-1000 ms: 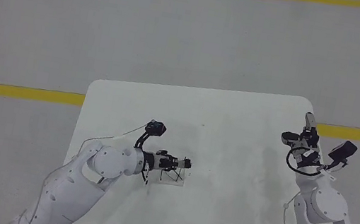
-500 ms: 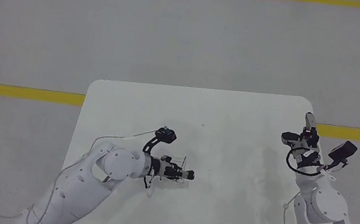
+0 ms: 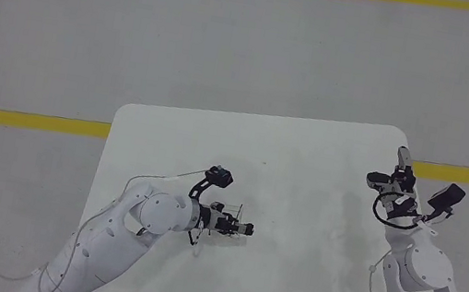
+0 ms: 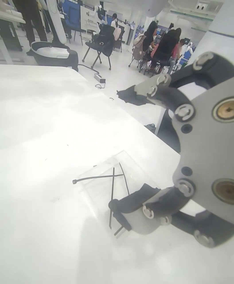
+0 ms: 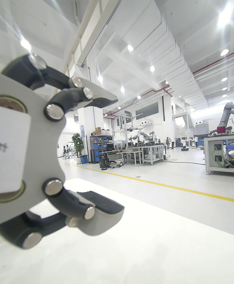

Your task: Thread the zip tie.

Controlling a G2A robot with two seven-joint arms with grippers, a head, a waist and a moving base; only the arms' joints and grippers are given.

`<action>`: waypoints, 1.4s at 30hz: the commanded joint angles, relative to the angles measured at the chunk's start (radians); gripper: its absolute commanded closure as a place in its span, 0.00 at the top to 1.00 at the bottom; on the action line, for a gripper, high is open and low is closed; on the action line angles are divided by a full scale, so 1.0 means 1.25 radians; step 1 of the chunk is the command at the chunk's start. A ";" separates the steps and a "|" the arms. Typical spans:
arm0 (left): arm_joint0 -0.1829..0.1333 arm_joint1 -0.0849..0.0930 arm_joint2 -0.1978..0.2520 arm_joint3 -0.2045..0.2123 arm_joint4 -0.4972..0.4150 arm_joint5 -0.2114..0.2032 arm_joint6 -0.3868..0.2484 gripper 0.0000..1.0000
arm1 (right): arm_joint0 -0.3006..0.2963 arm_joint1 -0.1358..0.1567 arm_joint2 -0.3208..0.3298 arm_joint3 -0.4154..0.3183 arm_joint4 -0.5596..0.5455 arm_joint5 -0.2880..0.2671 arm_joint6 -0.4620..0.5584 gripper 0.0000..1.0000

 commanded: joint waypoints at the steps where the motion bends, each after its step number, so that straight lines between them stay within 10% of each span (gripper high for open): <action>1: 0.000 0.000 0.000 0.000 0.000 0.000 0.000 1.00 | 0.000 0.000 0.000 0.000 0.000 0.000 0.000 1.00; 13: -0.045 -0.005 0.033 0.089 -0.070 -0.086 -0.007 1.00 | 0.000 0.000 0.000 0.000 0.000 0.000 0.000 1.00; 38: -0.055 -0.001 0.065 0.102 -0.024 -0.093 0.023 1.00 | 0.000 0.000 0.000 0.000 0.000 0.000 0.000 1.00; 42: -0.060 0.000 0.070 0.101 -0.026 -0.089 0.028 0.59 | 0.000 0.000 0.000 0.000 0.000 0.000 0.000 1.00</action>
